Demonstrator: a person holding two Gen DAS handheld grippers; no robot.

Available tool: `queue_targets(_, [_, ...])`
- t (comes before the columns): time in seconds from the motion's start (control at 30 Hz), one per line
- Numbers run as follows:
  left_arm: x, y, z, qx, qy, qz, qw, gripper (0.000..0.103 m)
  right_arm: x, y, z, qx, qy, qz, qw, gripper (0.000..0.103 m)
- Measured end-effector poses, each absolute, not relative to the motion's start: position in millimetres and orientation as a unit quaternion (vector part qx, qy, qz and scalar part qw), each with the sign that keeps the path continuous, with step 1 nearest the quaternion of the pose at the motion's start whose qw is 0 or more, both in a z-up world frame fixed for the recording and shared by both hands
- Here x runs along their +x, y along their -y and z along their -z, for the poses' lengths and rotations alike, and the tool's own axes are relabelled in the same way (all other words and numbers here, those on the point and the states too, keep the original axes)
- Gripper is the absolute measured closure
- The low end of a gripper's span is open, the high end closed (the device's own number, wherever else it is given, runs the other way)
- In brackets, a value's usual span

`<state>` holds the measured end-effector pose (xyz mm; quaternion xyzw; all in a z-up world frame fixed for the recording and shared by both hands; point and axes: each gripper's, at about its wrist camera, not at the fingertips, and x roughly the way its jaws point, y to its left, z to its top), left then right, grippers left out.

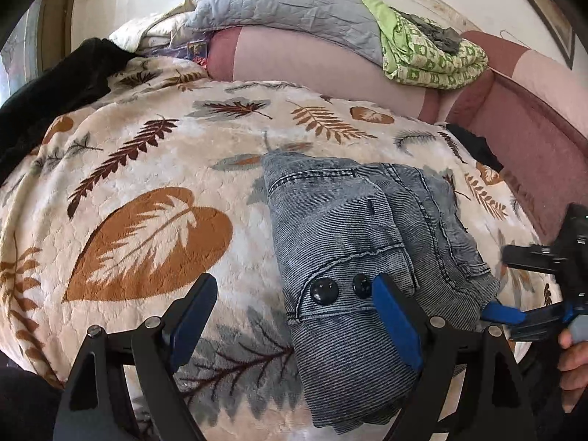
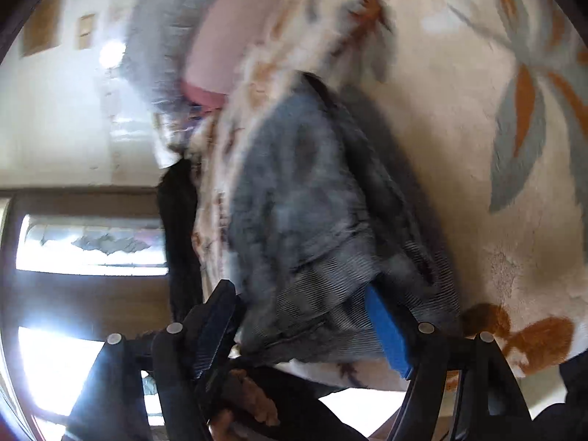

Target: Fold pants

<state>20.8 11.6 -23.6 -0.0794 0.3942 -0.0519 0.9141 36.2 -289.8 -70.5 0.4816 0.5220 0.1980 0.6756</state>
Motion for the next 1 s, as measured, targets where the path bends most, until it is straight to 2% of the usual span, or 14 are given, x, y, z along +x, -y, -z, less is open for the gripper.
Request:
queue_targets(0.1, [19,-12,27,-0.076,-0.392,0.054,0.915,0.016,39,292,71,0.493,-0.508,-0.193,0.680,0.030])
queue_targets(0.17, [20,-12,30,-0.081,-0.395,0.052,0.913,0.016,43,291,67,0.461,-0.516,-0.176,0.700,0.077])
queue_targets(0.27, [20,-13,32,-0.080,-0.394,0.053,0.914,0.015,42,296,68,0.442,-0.523,-0.159,0.711,0.095])
queue_targets(0.5, [16,-18,24,-0.086,-0.390,0.062,0.915,0.014,-2,278,-3,0.336,-0.454,-0.159,0.810,0.098])
queue_targets(0.6, [4,-18,-2,-0.083,-0.342,0.042,0.935,0.014,-5,272,21,0.287,-0.468,-0.124,0.827,0.098])
queue_targets(0.7, [0,-5,-17,-0.054,-0.316,0.043,0.946,0.014,5,281,68,0.317,-0.494,-0.125,0.800,0.097])
queue_targets(0.8, [17,35,24,0.080,-0.398,0.041,0.913,0.014,4,280,57,0.298,-0.497,-0.133,0.804,0.094])
queue_targets(0.87, [13,34,35,0.073,-0.374,0.023,0.924,0.012,3,281,58,0.297,-0.506,-0.138,0.798,0.093])
queue_targets(1.0, [17,27,34,0.054,-0.386,0.030,0.921,0.012,0,289,44,0.304,-0.516,-0.138,0.789,0.090])
